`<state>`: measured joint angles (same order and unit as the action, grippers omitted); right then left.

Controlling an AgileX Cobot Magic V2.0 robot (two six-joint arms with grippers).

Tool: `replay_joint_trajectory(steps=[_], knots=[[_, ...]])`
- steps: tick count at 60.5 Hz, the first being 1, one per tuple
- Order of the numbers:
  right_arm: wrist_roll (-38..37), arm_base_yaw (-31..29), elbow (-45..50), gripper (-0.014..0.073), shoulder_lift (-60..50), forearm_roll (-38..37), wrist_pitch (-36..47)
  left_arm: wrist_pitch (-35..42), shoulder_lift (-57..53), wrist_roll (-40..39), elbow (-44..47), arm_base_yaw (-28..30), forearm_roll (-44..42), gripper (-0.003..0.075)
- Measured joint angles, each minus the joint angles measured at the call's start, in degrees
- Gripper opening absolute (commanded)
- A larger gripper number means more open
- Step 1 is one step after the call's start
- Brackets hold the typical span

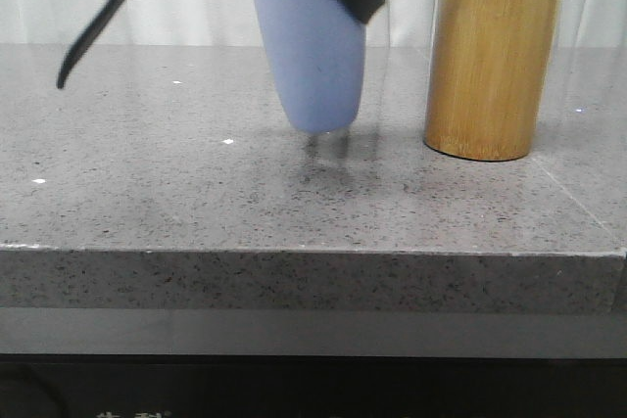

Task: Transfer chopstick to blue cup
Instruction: 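Grip the blue cup rim with the left gripper and slide it beside the bamboo holder, then open the left gripper and lift it away from the blue cup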

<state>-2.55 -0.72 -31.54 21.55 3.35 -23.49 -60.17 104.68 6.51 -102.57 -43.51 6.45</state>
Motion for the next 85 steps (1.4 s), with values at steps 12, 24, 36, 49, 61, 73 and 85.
replay_joint_trajectory(steps=[12, 24, 36, 49, 61, 73, 85], knots=[[0.0, 0.0, 0.0, 0.0553, 0.0, 0.0, 0.0, 0.0, 1.4, 0.0, 0.0, -0.1, 0.0, -0.0018], [0.0, 0.0, 0.0, 0.0553, 0.0, 0.0, 0.0, 0.0, 1.4, 0.0, 0.0, -0.1, -0.1, 0.0007], [0.0, 0.0, 0.0, 0.0553, 0.0, 0.0, 0.0, 1.6, 1.4, 0.0, 0.0, -0.1, -0.1, 0.0178], [0.0, 0.0, 0.0, 0.0553, 0.0, 0.0, -0.1, 3.7, 1.4, 0.0, 0.0, -0.1, -0.1, 0.0407], [0.0, 0.0, 0.0, 0.0553, 0.0, 0.0, -0.2, 3.9, 1.4, 0.0, -0.1, -0.1, -0.1, 0.0444], [0.0, 0.0, 0.0, 0.0553, 0.0, 0.0, -0.3, -0.8, 1.5, 0.0, -4.5, -0.1, -0.1, 0.0443], [0.0, 0.0, 0.0, 0.0553, 0.0, 0.0, -0.3, -6.4, 1.5, 0.0, -10.5, -0.1, -0.1, 0.0443]])
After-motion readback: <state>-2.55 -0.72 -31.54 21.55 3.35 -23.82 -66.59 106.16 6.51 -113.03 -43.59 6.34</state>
